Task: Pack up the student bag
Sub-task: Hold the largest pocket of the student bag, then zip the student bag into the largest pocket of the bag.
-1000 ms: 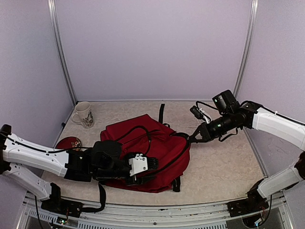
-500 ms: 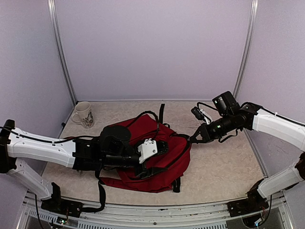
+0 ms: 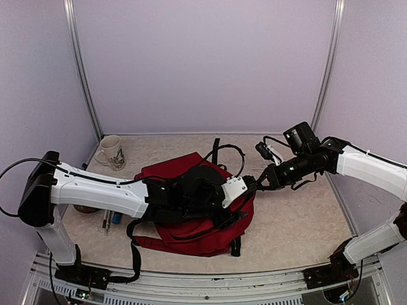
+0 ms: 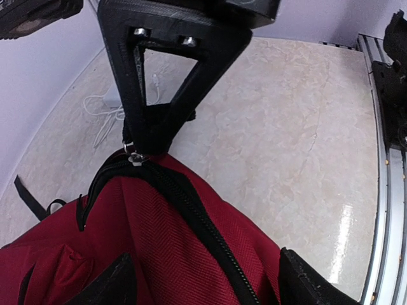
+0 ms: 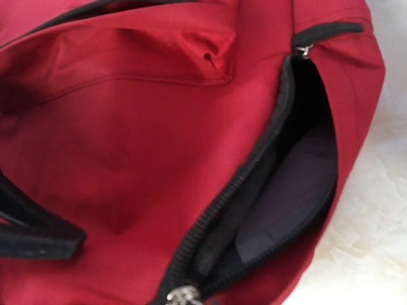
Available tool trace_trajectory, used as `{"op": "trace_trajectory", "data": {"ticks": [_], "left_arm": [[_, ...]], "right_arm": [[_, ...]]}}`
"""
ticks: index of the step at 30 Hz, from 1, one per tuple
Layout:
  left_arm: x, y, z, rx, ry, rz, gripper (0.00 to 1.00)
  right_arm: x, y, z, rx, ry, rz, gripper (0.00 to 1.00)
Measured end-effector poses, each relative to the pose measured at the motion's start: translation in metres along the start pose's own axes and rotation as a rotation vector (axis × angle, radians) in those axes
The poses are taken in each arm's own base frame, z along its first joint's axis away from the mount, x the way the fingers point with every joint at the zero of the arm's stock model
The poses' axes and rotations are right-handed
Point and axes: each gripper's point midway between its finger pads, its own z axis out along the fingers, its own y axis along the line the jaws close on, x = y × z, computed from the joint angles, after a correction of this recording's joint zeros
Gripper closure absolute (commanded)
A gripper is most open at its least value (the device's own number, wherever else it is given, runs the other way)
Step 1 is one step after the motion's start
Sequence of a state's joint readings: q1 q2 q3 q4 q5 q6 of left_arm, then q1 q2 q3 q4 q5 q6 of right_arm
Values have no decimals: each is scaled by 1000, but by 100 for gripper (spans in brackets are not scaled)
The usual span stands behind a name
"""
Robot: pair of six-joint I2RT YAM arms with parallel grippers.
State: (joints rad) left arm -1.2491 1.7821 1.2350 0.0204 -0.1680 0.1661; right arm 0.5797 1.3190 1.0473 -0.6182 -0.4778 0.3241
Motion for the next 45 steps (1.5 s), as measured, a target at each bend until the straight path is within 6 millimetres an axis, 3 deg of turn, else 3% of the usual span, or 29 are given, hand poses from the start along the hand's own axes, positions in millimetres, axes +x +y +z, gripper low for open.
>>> {"op": "trace_trajectory", "data": {"ticks": [1,4,5,13,18,27,37,41,45], "left_arm": [[0,2,1,-11,5,-3,40],[0,5,6,-49,20,-4,90],[1,4,7,-57,25,-1,100],[5,-5,9,-81,39,96,100],[-1,-4,-8,-73,-39,124,100],[2,-11,-48,-16,-134,235,100],[8,-7,-53,-37,-122,271,100],[10,-6,-59,-38,-123,244,100],[21,-19,-62,10,-101,251,100]], "right_arm": [[-1,0,0,-1,-2,1,100],[-2,0,0,-2,-7,1,100],[-2,0,0,-2,-8,1,100],[0,-12,-3,44,-3,30,100],[10,-26,-10,80,38,82,100],[1,5,-1,-56,116,37,100],[-4,13,3,-109,176,-28,100],[7,23,2,-152,156,-105,100],[29,45,4,-174,147,-192,100]]}}
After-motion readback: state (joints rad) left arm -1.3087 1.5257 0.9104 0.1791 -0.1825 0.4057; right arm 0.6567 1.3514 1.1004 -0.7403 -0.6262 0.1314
